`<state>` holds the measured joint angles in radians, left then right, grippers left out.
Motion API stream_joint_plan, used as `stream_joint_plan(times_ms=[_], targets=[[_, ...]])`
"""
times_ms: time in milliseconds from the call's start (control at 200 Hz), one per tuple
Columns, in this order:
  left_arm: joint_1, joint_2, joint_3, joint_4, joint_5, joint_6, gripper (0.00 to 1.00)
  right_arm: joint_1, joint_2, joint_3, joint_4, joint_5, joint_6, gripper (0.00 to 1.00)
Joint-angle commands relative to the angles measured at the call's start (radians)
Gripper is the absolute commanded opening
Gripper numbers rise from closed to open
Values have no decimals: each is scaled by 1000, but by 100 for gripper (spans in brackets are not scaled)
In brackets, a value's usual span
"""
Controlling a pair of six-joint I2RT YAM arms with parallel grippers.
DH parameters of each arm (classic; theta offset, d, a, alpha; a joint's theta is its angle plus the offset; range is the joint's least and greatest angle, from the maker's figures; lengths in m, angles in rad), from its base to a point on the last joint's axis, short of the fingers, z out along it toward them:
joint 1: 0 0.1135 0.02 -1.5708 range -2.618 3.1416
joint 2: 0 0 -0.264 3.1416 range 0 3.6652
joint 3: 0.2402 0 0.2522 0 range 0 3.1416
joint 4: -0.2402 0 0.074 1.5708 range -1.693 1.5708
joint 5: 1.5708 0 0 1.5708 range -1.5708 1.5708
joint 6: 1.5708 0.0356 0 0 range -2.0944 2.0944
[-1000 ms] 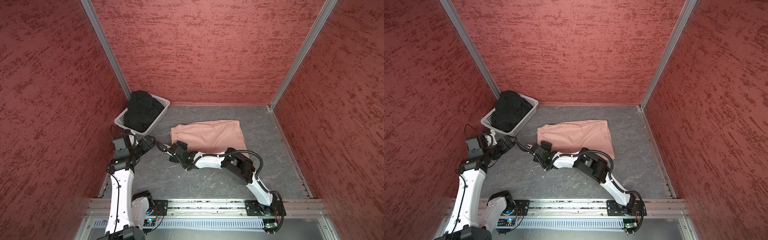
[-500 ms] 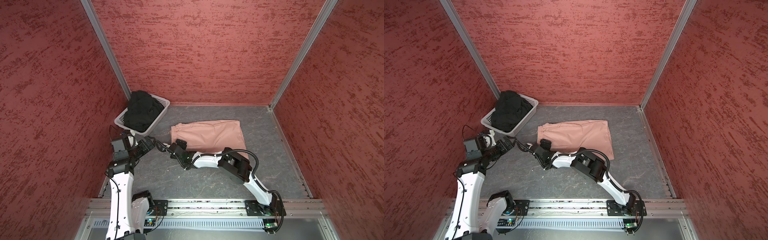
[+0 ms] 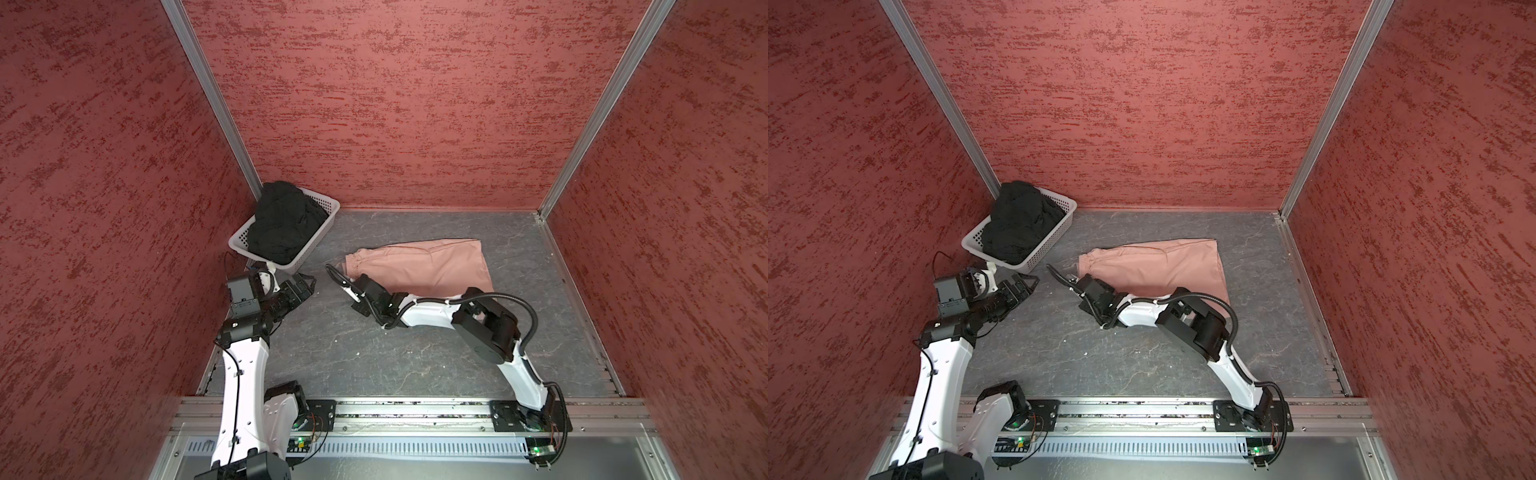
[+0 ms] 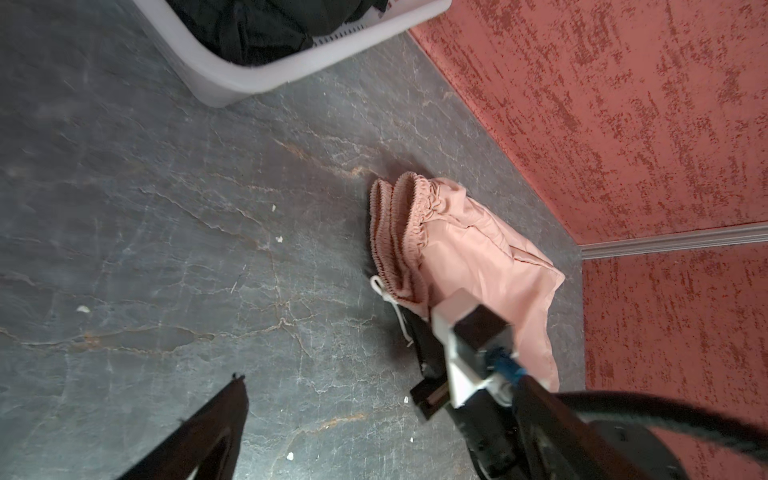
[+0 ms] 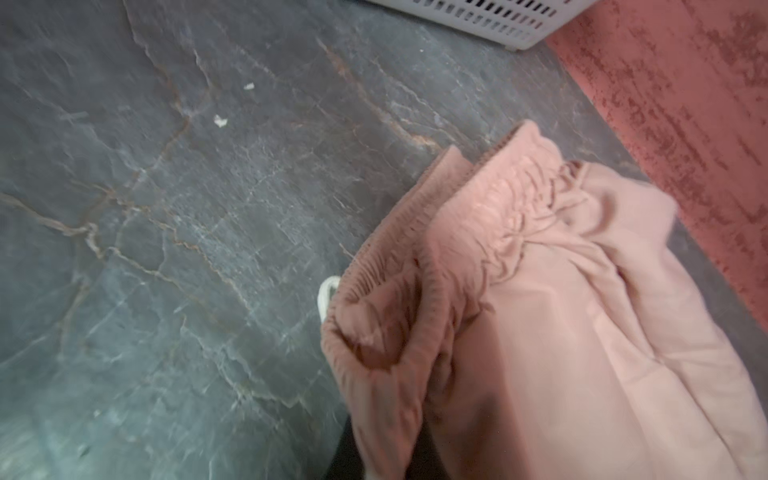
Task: Fold and stack the shorts
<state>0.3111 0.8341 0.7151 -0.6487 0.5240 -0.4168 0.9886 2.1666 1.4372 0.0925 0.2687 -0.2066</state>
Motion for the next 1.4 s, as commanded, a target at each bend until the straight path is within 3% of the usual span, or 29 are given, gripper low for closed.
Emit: stream_joint_plan(times_ms=[0, 230, 341, 471, 716, 1132, 1393], targets=[[-17, 15, -44, 84, 58, -44, 99, -20, -67, -56, 139, -143, 171, 0], [-174, 114, -167, 353, 99, -175, 99, -42, -94, -140, 269, -196, 240, 0], [-212, 204, -192, 513, 144, -250, 99, -42, -105, -166, 291, -215, 239, 0], [-251, 287, -165, 586, 162, -295, 99, -43, -113, -195, 313, -224, 233, 0], [-265, 439, -120, 666, 149, -303, 99, -42, -127, -231, 360, -227, 222, 0], [-368, 683, -16, 734, 105, -300, 99, -38, -163, -218, 325, -247, 167, 0], [-368, 742, 21, 737, 94, -271, 100, -23, -151, -219, 322, -234, 149, 0]])
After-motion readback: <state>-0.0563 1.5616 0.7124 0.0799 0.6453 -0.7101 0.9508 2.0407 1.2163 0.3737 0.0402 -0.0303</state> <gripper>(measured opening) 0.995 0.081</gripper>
